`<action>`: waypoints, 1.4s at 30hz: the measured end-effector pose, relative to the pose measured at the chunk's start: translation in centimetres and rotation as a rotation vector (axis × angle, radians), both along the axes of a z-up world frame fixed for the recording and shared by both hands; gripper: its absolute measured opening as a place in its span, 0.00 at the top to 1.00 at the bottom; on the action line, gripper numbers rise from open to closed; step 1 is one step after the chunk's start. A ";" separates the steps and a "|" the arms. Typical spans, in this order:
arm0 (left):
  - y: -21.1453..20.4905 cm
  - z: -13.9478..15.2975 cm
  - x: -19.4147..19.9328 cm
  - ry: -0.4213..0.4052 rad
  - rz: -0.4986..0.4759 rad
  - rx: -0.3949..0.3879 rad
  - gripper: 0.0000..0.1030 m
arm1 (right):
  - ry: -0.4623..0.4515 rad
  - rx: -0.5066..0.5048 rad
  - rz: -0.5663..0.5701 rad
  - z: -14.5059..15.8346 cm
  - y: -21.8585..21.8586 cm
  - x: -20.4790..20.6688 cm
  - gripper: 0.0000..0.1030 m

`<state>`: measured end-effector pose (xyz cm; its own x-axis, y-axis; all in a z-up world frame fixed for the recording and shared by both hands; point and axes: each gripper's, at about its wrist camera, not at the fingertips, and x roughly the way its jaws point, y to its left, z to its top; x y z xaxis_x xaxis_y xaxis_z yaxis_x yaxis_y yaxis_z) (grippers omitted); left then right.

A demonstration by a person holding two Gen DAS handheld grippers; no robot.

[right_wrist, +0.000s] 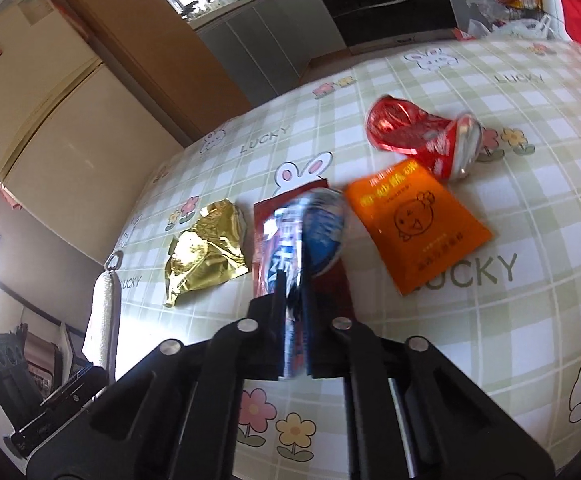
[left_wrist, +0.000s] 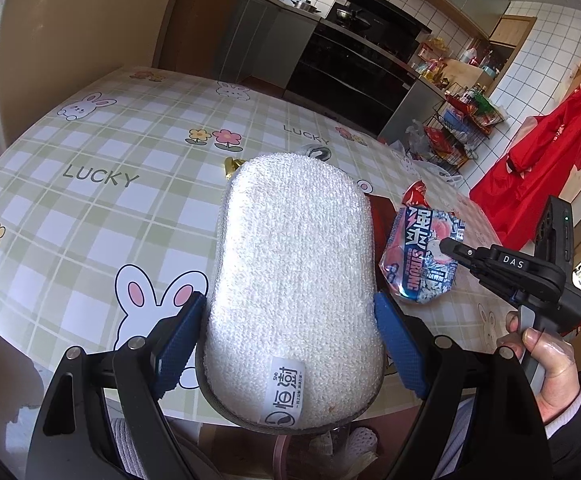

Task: Collect trash
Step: 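Grasp the blue-white snack wrapper with the right tool while the left tool lifts the pad, then carry the snack wrapper over the bin and open the right tool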

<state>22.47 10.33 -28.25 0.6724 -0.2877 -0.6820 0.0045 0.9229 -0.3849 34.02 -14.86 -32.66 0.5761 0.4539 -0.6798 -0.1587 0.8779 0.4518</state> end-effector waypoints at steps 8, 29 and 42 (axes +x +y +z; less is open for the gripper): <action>0.1 1.2 -0.7 -0.027 -0.001 -0.005 0.20 | -0.086 -0.036 0.057 3.0 1.0 -1.7 0.92; -1.1 8.6 -7.5 -0.153 0.016 0.016 0.20 | -0.194 -0.118 0.189 8.8 -2.3 -15.3 0.92; -4.5 11.1 -10.2 -0.211 -0.055 0.027 0.20 | -0.114 -0.194 0.241 7.3 -3.9 -20.6 0.92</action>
<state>12.29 5.81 -17.14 0.7849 -0.3118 -0.5354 0.1334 0.9289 -0.3455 13.45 -18.78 -25.38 0.5455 0.4549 -0.7039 -0.4122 0.8769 0.2473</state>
